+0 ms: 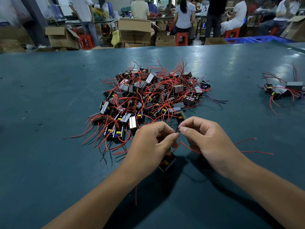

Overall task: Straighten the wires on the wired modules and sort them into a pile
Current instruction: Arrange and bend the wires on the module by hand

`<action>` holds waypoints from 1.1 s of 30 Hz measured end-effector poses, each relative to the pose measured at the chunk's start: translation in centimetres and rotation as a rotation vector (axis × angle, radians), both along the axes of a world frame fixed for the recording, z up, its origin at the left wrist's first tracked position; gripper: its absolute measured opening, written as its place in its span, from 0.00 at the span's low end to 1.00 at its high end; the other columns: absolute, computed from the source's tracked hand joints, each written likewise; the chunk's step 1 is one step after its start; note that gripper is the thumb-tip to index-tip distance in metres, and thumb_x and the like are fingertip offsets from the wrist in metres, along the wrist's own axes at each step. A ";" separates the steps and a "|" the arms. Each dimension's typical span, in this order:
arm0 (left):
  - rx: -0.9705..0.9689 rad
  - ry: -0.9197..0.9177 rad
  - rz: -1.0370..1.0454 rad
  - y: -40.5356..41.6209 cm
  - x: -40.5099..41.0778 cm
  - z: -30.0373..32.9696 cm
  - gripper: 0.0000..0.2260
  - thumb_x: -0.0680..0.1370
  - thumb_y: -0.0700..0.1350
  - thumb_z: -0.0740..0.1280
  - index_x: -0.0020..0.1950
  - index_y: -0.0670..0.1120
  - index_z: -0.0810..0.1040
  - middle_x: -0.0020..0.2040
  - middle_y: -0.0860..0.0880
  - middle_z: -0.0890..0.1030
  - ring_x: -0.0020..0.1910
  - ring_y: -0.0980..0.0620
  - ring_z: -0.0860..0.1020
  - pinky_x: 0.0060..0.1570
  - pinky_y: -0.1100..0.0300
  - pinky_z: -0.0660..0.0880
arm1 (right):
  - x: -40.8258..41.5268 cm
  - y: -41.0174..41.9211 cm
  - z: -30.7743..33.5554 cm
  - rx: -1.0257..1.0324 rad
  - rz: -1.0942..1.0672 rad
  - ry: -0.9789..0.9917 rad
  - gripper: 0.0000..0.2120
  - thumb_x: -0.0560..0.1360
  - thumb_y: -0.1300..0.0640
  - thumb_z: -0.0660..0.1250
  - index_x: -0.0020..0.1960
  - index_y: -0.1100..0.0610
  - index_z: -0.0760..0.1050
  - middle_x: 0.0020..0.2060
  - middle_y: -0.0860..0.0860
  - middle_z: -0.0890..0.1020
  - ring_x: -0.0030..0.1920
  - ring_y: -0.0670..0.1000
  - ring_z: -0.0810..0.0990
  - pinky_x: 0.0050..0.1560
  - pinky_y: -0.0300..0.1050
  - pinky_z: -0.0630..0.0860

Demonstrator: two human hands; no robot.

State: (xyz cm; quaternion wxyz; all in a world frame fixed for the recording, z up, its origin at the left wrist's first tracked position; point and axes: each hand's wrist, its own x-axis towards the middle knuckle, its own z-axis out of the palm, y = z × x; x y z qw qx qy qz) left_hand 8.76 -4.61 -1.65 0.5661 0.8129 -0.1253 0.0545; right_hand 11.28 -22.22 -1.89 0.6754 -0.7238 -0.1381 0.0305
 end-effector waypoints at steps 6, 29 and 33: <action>-0.018 0.003 0.022 -0.1 -0.1 0.0 0.05 0.80 0.42 0.70 0.44 0.44 0.80 0.35 0.50 0.84 0.33 0.44 0.82 0.37 0.42 0.81 | 0.1 0.2 -0.1 0.100 -0.010 0.038 0.04 0.75 0.56 0.69 0.42 0.53 0.80 0.23 0.47 0.65 0.24 0.47 0.58 0.25 0.41 0.54; 0.004 -0.002 -0.031 0.3 -0.2 0.3 0.01 0.80 0.44 0.70 0.49 0.48 0.79 0.40 0.50 0.84 0.34 0.52 0.83 0.37 0.52 0.82 | -0.4 0.9 0.2 0.079 -0.025 -0.128 0.04 0.76 0.65 0.69 0.42 0.61 0.79 0.25 0.44 0.77 0.25 0.39 0.71 0.28 0.27 0.66; 0.088 -0.153 -0.008 1.1 0.2 1.1 0.05 0.79 0.50 0.68 0.53 0.54 0.78 0.42 0.56 0.80 0.37 0.55 0.80 0.37 0.59 0.79 | -0.4 0.3 0.7 -0.085 0.020 -0.248 0.04 0.75 0.58 0.72 0.43 0.57 0.80 0.27 0.46 0.72 0.29 0.42 0.67 0.32 0.30 0.68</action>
